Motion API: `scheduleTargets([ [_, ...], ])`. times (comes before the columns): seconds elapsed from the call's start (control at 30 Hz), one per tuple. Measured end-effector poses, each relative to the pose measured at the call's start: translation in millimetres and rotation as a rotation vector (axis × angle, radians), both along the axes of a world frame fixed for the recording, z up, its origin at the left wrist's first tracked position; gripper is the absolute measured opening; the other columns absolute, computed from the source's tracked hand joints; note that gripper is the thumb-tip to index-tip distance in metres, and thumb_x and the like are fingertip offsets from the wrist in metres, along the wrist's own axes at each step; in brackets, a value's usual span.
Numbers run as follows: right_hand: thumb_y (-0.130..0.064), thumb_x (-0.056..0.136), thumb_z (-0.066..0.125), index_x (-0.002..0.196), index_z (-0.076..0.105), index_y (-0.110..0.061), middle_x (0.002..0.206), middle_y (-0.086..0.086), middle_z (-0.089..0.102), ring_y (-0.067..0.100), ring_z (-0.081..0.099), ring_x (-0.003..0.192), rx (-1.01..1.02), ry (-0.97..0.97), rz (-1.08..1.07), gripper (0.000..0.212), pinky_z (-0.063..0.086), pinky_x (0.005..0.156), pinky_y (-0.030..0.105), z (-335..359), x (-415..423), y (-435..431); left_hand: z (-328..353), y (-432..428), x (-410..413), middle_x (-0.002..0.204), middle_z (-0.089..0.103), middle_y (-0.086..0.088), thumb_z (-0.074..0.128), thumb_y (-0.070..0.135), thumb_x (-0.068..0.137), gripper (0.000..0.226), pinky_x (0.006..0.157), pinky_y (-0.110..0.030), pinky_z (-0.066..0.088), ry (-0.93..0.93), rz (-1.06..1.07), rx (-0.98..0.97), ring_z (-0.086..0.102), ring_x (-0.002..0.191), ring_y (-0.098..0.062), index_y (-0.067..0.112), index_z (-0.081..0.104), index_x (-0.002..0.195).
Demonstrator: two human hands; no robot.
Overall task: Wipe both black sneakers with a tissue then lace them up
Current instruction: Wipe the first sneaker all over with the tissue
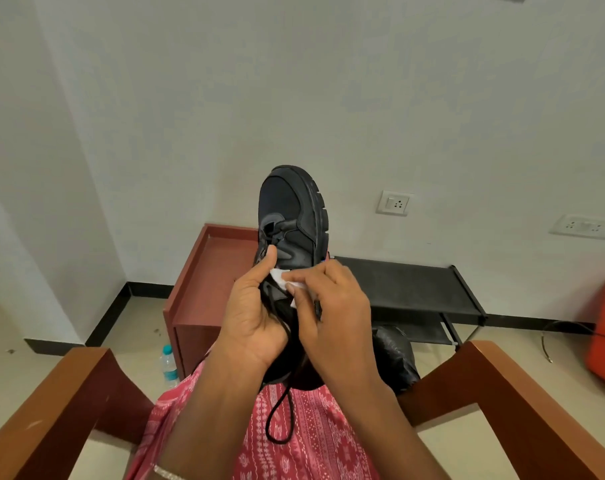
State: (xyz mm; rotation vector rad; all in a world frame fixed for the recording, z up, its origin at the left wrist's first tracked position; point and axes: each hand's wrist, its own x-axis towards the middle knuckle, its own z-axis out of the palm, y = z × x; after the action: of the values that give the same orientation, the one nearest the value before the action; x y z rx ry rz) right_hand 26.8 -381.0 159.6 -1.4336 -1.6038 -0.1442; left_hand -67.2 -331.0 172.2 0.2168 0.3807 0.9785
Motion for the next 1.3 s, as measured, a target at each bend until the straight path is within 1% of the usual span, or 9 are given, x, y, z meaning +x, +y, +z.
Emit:
scheduleTargets([
  [0.3, -0.006, 0.091, 0.067, 0.107, 0.072, -0.018, 0.094, -0.008, 0.058, 0.008, 0.058, 0.09, 0.007, 0.065, 0.066, 0.02, 0.05, 0.074, 0.023, -25.5, -1.9, -30.0, -4.3, 8.3, -5.8, 0.115, 0.072, -0.022, 0.059, 0.032, 0.098, 0.033, 0.087, -0.052, 0.059, 0.033, 0.083, -0.014, 0.075, 0.091, -0.035, 0.003, 0.071, 0.107],
  [0.43, -0.007, 0.091, 0.069, 0.101, 0.071, -0.02, 0.093, -0.009, 0.058, 0.006, 0.058, 0.088, -0.005, 0.09, 0.046, 0.016, 0.049, 0.073, 0.02, -19.4, 7.2, -16.7, -2.2, 6.3, -3.0, 0.105, 0.073, -0.026, 0.058, 0.037, 0.098, 0.041, 0.066, -0.055, 0.062, -0.015, 0.029, -0.052, 0.075, 0.081, -0.04, -0.002, 0.071, 0.105],
  [0.57, -0.005, 0.09, 0.069, 0.097, 0.073, -0.016, 0.093, -0.007, 0.062, 0.0, 0.059, 0.087, 0.037, 0.178, 0.04, 0.013, 0.041, 0.075, 0.008, -1.0, 16.2, 8.4, -1.6, 3.9, -0.3, 0.102, 0.073, -0.028, 0.057, 0.038, 0.099, 0.045, 0.076, -0.054, 0.058, -0.049, 0.006, -0.087, 0.074, 0.08, -0.04, -0.004, 0.067, 0.114],
  [0.8, -0.011, 0.092, 0.069, 0.096, 0.069, -0.017, 0.093, -0.014, 0.064, 0.003, 0.061, 0.09, -0.104, 0.175, 0.14, 0.007, 0.044, 0.073, 0.01, -12.1, 15.2, -18.4, -6.2, 11.5, -9.5, 0.105, 0.073, -0.026, 0.055, 0.038, 0.1, 0.043, 0.062, -0.059, 0.06, -0.008, 0.059, -0.066, 0.075, 0.084, -0.04, -0.001, 0.069, 0.109],
  [0.9, -0.008, 0.087, 0.072, 0.091, 0.069, -0.019, 0.089, -0.021, 0.062, -0.003, 0.059, 0.087, -0.207, 0.098, 0.171, 0.011, 0.043, 0.072, 0.007, -12.3, 20.7, -27.8, -8.3, 14.6, -11.9, 0.116, 0.071, -0.025, 0.056, 0.038, 0.099, 0.044, 0.071, -0.065, 0.056, 0.007, 0.089, -0.06, 0.071, 0.099, -0.04, 0.002, 0.066, 0.122],
  [0.97, -0.009, 0.086, 0.073, 0.089, 0.069, -0.02, 0.087, -0.022, 0.06, -0.001, 0.059, 0.086, -0.219, 0.061, 0.135, 0.012, 0.043, 0.073, 0.008, -5.5, 23.5, -20.0, -6.4, 12.5, -9.9, 0.113, 0.071, -0.027, 0.055, 0.039, 0.1, 0.046, 0.073, -0.066, 0.054, -0.004, 0.066, -0.067, 0.072, 0.095, -0.042, -0.001, 0.066, 0.12],
  [1.03, -0.009, 0.087, 0.072, 0.092, 0.069, -0.02, 0.087, -0.02, 0.06, 0.0, 0.058, 0.086, -0.179, 0.064, 0.081, 0.012, 0.045, 0.073, 0.009, 3.4, 25.5, -4.8, -3.9, 9.9, -6.4, 0.109, 0.072, -0.027, 0.054, 0.039, 0.1, 0.046, 0.07, -0.062, 0.057, -0.01, 0.043, -0.073, 0.074, 0.086, -0.042, -0.002, 0.067, 0.117],
  [1.17, -0.007, 0.087, 0.071, 0.098, 0.068, -0.021, 0.091, -0.013, 0.065, 0.004, 0.061, 0.085, -0.057, 0.174, 0.025, 0.018, 0.049, 0.074, 0.017, 18.3, 26.5, 20.3, -5.2, 9.1, -2.8, 0.118, 0.07, -0.022, 0.057, 0.036, 0.099, 0.047, 0.079, -0.054, 0.06, -0.004, 0.062, -0.06, 0.074, 0.092, -0.036, 0.002, 0.062, 0.131],
  [1.3, -0.008, 0.089, 0.069, 0.097, 0.07, -0.019, 0.094, -0.01, 0.064, 0.005, 0.059, 0.088, -0.071, 0.069, 0.062, 0.014, 0.047, 0.077, 0.018, 9.1, 23.6, 10.6, -3.5, 8.9, -10.4, 0.096, 0.075, -0.022, 0.054, 0.032, 0.101, 0.038, 0.062, -0.05, 0.062, 0.0, 0.085, -0.049, 0.076, 0.077, -0.034, -0.001, 0.073, 0.1],
])
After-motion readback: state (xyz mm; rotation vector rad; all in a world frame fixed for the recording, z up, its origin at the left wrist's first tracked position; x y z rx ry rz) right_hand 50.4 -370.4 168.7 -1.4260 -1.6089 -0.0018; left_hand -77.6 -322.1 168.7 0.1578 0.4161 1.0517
